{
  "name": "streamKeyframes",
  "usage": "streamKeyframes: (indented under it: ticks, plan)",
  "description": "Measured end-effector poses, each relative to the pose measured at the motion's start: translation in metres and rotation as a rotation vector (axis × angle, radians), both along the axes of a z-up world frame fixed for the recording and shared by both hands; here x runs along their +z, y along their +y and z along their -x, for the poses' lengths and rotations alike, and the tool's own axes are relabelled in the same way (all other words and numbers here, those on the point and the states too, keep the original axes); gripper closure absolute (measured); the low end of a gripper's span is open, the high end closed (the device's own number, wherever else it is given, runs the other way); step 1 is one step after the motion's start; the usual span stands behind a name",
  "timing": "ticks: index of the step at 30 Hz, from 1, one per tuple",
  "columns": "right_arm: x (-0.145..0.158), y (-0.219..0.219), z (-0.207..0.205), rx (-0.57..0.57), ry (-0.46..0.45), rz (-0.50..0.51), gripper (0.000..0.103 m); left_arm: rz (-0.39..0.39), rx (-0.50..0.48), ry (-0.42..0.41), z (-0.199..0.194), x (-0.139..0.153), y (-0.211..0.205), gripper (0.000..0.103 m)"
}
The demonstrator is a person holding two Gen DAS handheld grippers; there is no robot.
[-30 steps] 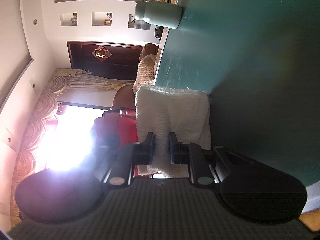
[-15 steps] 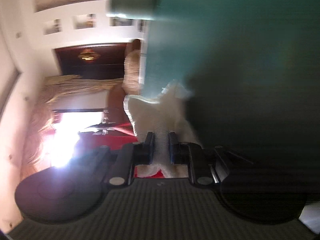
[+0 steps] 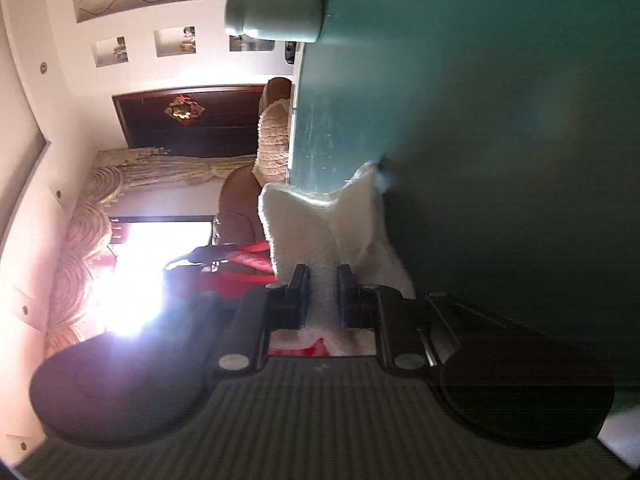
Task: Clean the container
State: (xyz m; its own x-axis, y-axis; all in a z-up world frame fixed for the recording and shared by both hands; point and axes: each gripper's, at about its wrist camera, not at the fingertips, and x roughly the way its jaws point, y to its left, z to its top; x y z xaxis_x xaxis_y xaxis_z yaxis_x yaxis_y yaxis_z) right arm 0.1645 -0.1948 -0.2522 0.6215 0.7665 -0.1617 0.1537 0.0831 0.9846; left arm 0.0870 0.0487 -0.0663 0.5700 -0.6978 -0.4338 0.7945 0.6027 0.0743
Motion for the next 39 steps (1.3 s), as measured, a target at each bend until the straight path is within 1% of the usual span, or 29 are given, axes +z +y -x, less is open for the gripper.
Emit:
streamKeyframes:
  ticks: [3,5,9,13,15,17,19,21,22,25,28,30,32,33,37,39]
  plan:
    - [0.022,-0.005,-0.001,-0.019,-0.069,-0.038,0.084,-0.013,-0.019,0.002,-0.001,0.001,0.000,0.008]
    - [0.027,-0.003,-0.005,-0.018,-0.079,-0.015,0.084,-0.021,-0.032,0.006,-0.002,0.003,0.003,0.008]
    - [0.006,0.004,-0.012,0.004,0.015,0.034,0.085,-0.012,-0.038,0.022,-0.004,0.003,0.008,0.008]
    - [0.002,0.005,-0.009,0.006,0.032,0.044,0.085,-0.019,-0.037,0.009,-0.003,0.002,0.006,0.008]
    - [0.003,0.006,-0.009,0.006,0.035,0.050,0.084,-0.033,-0.005,0.005,-0.001,0.002,0.004,0.006]
    - [0.003,0.007,-0.009,0.006,0.036,0.044,0.084,-0.048,0.027,0.002,0.000,0.001,0.001,0.000]
    - [0.005,0.008,-0.006,-0.002,0.034,0.043,0.084,-0.052,0.086,0.013,0.003,0.002,-0.002,0.000]
    - [0.006,0.007,0.000,-0.016,0.022,0.047,0.084,-0.066,0.152,0.043,0.007,0.005,-0.009,0.000]
    - [0.005,0.005,0.003,-0.020,0.018,0.048,0.084,-0.074,0.184,0.037,0.011,0.006,-0.011,0.000]
    - [0.004,0.003,0.008,-0.024,0.022,0.041,0.084,-0.065,0.265,-0.008,0.031,0.012,-0.017,0.000]
    - [0.003,0.003,0.008,-0.023,0.020,0.038,0.084,-0.038,0.341,0.000,0.043,0.018,-0.024,0.000]
    - [0.003,0.003,0.009,-0.025,0.018,0.036,0.084,-0.048,0.400,0.003,0.045,0.021,-0.029,0.000]
    - [0.003,0.003,0.010,-0.026,0.015,0.032,0.084,-0.077,0.479,-0.014,0.047,0.021,-0.037,0.000]
    - [0.003,0.001,0.012,-0.025,0.012,0.033,0.084,-0.078,0.511,-0.014,0.047,0.021,-0.040,0.000]
    - [0.002,0.000,0.015,-0.023,0.008,0.032,0.084,-0.018,0.568,0.043,0.042,0.024,-0.046,0.000]
    - [0.001,-0.001,0.015,-0.024,0.006,0.030,0.084,-0.015,0.582,0.055,0.039,0.025,-0.050,0.000]
